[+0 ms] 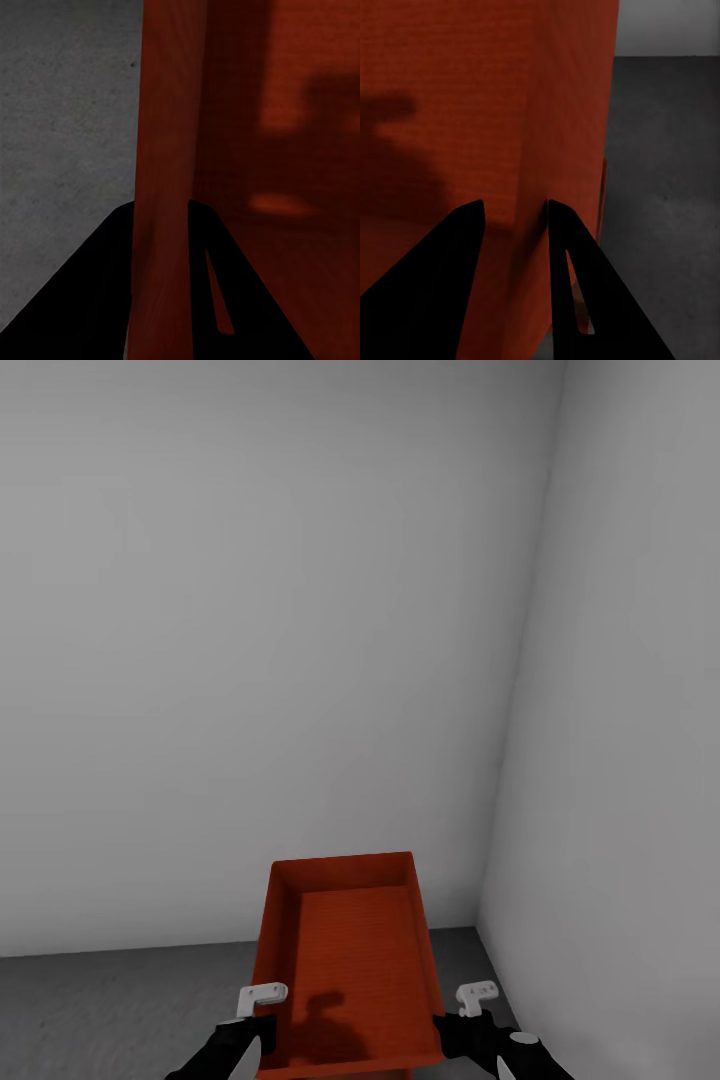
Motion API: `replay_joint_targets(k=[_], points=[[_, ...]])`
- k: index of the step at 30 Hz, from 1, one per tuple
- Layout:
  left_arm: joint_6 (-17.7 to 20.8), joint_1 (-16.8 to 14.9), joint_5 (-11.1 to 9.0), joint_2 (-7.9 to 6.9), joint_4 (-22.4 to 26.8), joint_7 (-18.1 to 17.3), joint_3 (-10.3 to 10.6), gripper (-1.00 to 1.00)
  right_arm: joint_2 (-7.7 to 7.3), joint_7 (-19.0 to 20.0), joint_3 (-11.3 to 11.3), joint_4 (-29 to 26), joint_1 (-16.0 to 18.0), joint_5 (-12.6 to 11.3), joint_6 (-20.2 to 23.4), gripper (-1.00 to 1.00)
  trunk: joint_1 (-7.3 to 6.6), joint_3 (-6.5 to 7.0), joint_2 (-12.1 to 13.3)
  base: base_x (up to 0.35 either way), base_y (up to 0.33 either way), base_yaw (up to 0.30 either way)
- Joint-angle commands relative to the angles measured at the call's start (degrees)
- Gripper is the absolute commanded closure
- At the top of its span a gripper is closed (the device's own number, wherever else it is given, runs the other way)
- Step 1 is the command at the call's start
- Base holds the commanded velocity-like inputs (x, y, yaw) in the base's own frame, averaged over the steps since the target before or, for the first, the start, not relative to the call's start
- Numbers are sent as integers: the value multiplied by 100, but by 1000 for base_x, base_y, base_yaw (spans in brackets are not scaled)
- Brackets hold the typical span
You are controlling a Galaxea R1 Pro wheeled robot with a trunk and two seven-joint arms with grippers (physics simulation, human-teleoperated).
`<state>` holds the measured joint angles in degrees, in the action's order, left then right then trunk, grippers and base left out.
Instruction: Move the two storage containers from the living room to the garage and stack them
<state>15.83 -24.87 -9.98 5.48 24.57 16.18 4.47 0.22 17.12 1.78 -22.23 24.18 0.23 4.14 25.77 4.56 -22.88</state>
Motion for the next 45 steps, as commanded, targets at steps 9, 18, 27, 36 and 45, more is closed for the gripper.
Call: replay_joint_targets(k=[9, 18, 27, 36, 45], points=[[8, 1, -48, 173, 30, 26, 80, 100, 13, 42, -37, 4, -1, 30, 43, 100, 2, -3, -5, 0, 0, 0], [8, 2, -48, 173, 30, 26, 81, 100, 13, 38, -40, 6, -1, 37, 35, 100, 2, -3, -5, 0, 0, 0], [8, 1, -48, 171, 30, 26, 82, 100, 13, -20, -46, 8, -1, 16, 35, 100, 2, -3, -5, 0, 0, 0], [7, 0, -48, 173, 30, 26, 82, 100, 13, -27, -52, 8, -1, 12, 34, 100, 2, -3, -5, 0, 0, 0], [8, 1, -48, 171, 30, 26, 80, 100, 13, -2, -54, 8, -1, 12, 34, 100, 178, -146, -326, 0, 0, 0]])
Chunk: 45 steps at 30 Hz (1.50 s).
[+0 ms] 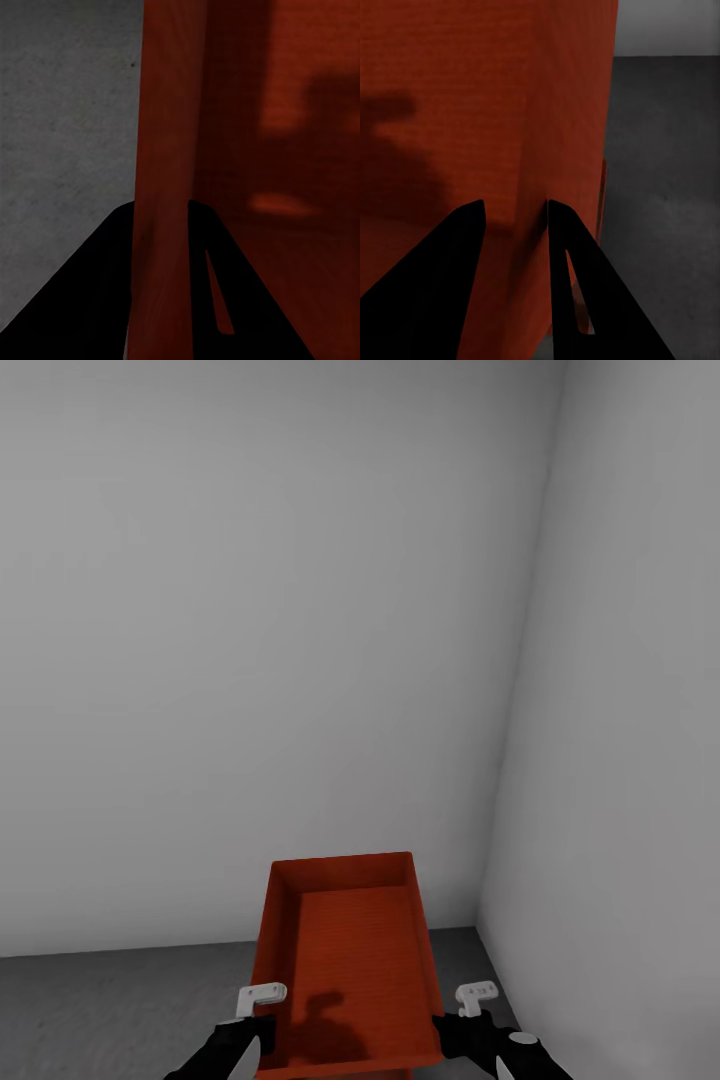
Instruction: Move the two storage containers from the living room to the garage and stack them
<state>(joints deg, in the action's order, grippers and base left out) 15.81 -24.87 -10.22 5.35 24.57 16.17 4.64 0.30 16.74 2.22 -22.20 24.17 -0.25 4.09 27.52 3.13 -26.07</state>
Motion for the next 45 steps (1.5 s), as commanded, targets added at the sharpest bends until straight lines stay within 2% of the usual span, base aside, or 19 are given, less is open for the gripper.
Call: replay_joint_targets(k=[1, 12, 45], points=[[10, 1, -24, 185, 30, 27, 63, 100, 5, 45, -98, 5, 0, 60, 39, 100, 25, -21, -47, 0, 0, 0], [10, 3, -24, 186, 30, 27, 66, 100, 5, 72, -99, 5, 0, 60, 39, 100, 266, -240, -488, 0, 0, 0], [10, 2, -24, 184, 30, 27, 66, 100, 5, 67, -96, 5, 0, 60, 44, 100, 991, -1128, -1811, 0, 0, 0]])
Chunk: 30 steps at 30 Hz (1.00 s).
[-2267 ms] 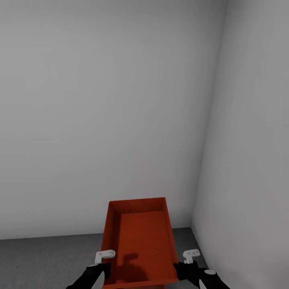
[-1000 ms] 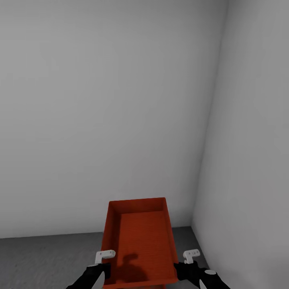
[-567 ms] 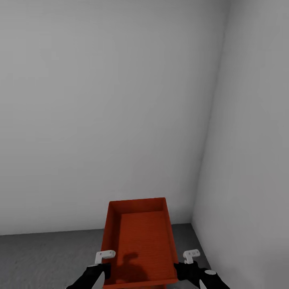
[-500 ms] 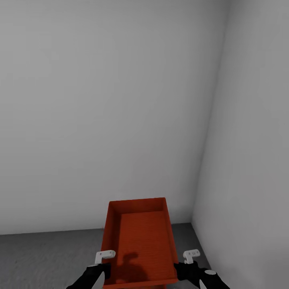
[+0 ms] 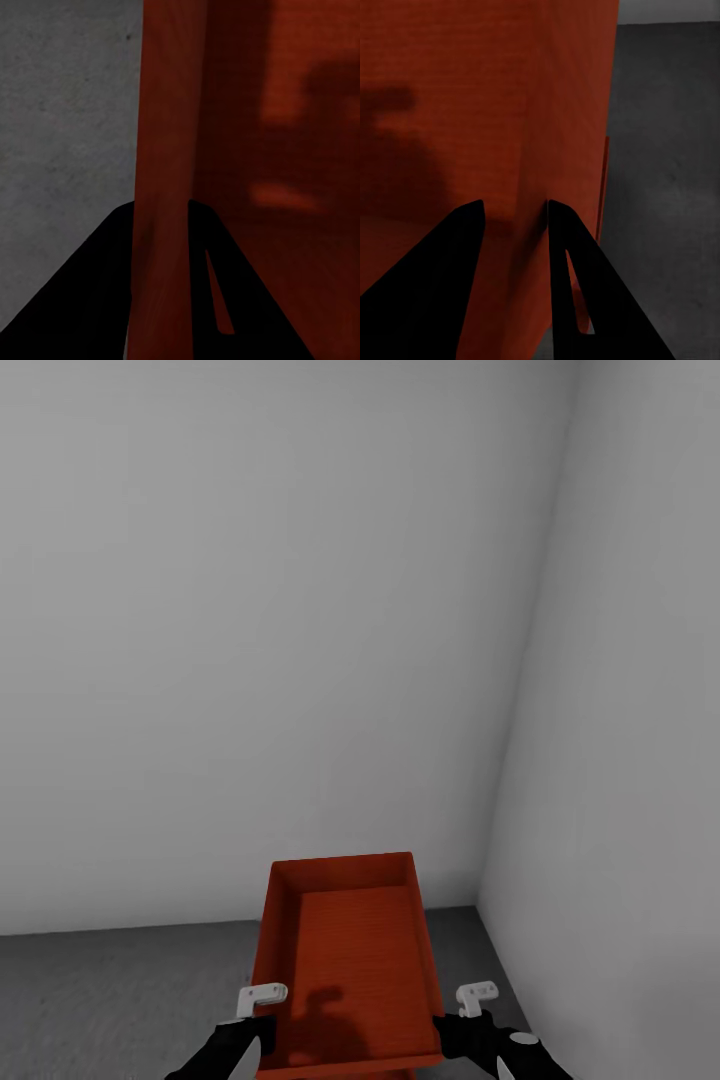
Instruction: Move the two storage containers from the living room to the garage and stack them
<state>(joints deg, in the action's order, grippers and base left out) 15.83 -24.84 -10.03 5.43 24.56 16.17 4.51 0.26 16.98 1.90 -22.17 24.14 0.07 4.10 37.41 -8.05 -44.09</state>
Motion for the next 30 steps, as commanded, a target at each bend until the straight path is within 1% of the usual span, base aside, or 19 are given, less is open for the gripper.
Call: replay_joint_targets(k=[1, 21, 30], points=[[8, -3, -46, 176, 31, 29, 78, 100, 9, 42, -65, 2, 3, 28, 43, 100, 24, -37, -50, 0, 0, 0], [-1, 0, -51, 184, 39, 36, 76, 100, 9, -12, -65, 2, 3, 28, 38, 100, 463, -578, -852, 0, 0, 0], [-1, -3, -50, 184, 39, 36, 76, 100, 9, 27, -73, 2, 3, 28, 46, 100, 661, -822, -1213, 0, 0, 0]])
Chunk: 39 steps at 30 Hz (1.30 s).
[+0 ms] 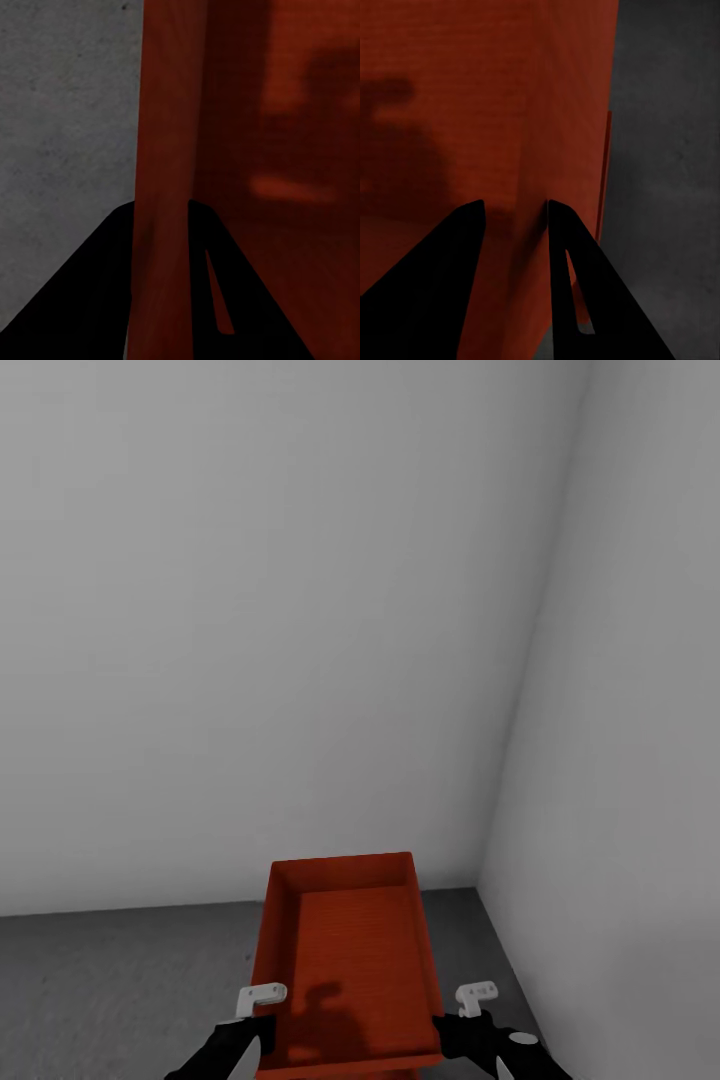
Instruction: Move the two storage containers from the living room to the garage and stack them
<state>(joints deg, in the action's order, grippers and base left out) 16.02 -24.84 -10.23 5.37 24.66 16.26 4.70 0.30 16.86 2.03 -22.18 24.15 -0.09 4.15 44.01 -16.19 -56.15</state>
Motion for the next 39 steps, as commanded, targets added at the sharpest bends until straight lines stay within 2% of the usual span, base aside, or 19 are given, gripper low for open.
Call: replay_joint_targets(k=[1, 39], points=[[-20, -2, -28, 191, 29, 26, 58, 100, 5, 43, -86, 3, 2, 45, 41, 100, 23, -35, -47, 0, 0, 0], [-20, -2, -23, 193, 23, 27, 58, 100, 5, 63, -89, 3, 2, 36, 37, 100, 858, -1062, -1572, 0, 0, 0]])
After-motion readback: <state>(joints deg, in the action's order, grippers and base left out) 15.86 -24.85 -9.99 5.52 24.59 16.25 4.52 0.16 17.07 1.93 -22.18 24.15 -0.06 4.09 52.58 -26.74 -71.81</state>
